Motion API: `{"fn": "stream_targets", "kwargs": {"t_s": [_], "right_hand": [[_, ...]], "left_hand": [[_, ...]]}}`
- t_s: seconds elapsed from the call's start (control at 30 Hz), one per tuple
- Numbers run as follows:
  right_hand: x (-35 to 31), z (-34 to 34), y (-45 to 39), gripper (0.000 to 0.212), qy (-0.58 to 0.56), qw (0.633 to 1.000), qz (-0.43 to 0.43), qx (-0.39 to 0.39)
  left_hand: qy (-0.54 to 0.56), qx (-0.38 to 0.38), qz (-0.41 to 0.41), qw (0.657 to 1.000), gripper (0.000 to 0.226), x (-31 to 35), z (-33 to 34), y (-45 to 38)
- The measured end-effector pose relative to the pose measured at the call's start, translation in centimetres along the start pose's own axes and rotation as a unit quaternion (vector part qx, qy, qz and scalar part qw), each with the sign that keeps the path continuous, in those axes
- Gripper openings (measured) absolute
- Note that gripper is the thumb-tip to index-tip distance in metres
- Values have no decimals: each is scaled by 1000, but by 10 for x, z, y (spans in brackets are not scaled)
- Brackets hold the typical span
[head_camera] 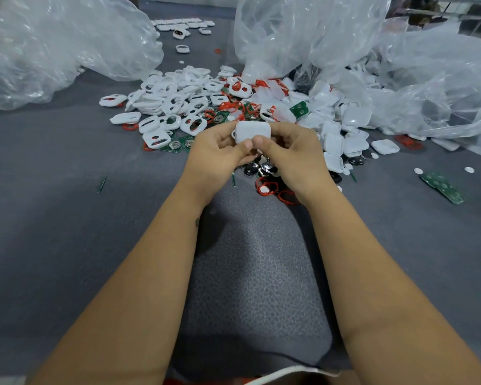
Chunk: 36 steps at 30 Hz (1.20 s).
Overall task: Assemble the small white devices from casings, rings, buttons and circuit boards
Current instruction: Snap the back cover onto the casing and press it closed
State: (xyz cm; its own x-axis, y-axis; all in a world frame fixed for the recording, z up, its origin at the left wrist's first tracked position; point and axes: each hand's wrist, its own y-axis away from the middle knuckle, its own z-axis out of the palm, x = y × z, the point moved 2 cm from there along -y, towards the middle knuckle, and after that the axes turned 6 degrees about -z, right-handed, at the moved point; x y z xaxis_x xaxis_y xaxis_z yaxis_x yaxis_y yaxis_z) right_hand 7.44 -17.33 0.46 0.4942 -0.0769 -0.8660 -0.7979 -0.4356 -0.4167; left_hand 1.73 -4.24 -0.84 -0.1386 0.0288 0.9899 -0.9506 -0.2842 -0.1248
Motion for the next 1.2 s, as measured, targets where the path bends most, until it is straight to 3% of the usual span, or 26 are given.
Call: {"fn": "stream_targets", "kwargs": {"t_s": [0.37,0.5,0.67,0.8,1.2], "right_hand": [[-4,0,0,23,-75,997,-26,-7],[-5,-1,0,14,-95,995,-32,5],[-4,0,1,12,-79,996,-27,30],[-4,1,2,13,-73,997,-23,30],[-6,5,3,13,-27,996,-27,75]], "left_hand": [[34,13,43,998,32,2,-3,0],[31,9,61,998,33,3,-3,1],[2,24,48,999,22,3,-4,0],[-33,54,92,994,9,2,-6,-1],[-11,38,97,995,11,-1,-6,-3]]}}
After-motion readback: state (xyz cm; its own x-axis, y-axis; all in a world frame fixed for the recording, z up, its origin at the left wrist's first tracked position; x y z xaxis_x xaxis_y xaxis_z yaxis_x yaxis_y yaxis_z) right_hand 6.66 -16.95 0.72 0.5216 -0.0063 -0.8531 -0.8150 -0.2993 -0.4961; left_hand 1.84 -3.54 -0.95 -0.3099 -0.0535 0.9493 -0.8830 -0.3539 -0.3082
